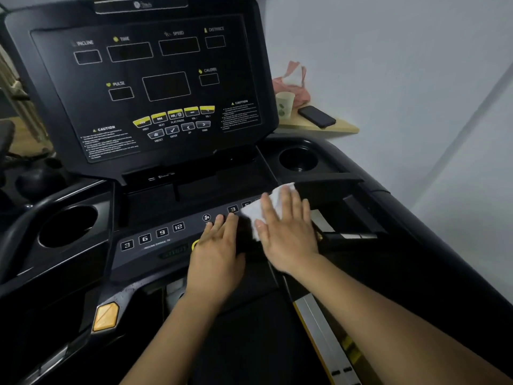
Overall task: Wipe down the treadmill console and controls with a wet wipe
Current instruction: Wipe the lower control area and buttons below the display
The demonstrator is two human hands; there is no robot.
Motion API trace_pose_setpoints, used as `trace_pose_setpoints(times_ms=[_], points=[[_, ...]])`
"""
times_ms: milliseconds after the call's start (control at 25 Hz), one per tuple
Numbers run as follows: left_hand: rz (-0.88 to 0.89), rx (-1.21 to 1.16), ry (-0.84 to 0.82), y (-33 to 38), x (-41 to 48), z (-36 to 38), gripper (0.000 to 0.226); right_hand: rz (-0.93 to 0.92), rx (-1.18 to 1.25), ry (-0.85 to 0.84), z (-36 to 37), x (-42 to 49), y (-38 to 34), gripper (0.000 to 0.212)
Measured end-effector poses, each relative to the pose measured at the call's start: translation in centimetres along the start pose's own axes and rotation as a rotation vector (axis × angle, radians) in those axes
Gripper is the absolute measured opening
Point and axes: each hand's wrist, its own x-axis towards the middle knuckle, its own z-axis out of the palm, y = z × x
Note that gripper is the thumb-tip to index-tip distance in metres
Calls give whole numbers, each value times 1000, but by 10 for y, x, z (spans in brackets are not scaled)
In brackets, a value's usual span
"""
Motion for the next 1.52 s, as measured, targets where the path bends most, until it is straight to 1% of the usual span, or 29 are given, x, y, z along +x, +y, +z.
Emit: trace_pose_setpoints(times_ms=[80,120,160,240,280,400,480,520,600,680,720,800,840,960,1040,1160,1320,1400,1440,1520], points=[[10,10,44,1,-1,3,75,-188,-62,14,4,-22,2,65],[15,20,55,1,-2,4,76,-248,-77,4,5,-32,5,65],[11,19,53,1,-1,5,76,-264,-79,-4,7,-40,12,64],[-23,5,20,1,0,5,77,-208,-40,4,7,-50,32,62],[-40,-5,-5,0,0,6,77,-154,18,13,6,-54,44,60],[-64,-36,-55,-4,0,5,73,110,293,-14,3,-60,80,53],[-92,-73,-87,-4,0,5,72,202,312,-26,3,-60,86,52],[-106,-96,-95,-4,-1,5,73,184,279,10,4,-60,79,53],[-125,-133,-115,-5,-1,4,75,19,159,74,7,-56,47,55],[-96,-211,-123,-13,0,1,77,-150,77,56,10,-50,4,60],[-81,-314,-122,-21,1,-3,76,-202,56,31,11,-44,-14,63],[-108,-571,-92,-40,2,-14,70,-287,50,-8,5,-29,-37,66],[-115,-628,-51,-50,-1,-17,66,-324,81,-34,2,-23,-42,64],[-65,-516,62,-68,-14,-17,53,-460,226,-119,-2,-20,-48,57],[-32,-493,48,-69,-19,-12,47,-538,236,-149,-2,-24,-51,58],[-14,-527,9,-71,-18,-13,50,-537,194,-173,-6,-5,-45,58],[-14,-604,-12,-74,-17,-19,58,-366,151,-194,-16,40,-40,53],[16,-626,-72,-77,-17,-21,68,-329,181,-213,-19,58,-51,51],[16,-637,-97,-79,-17,-22,69,-341,209,-225,-20,64,-61,50],[-17,-707,-85,-82,-14,-23,58,-376,276,-236,-20,71,-83,48]])
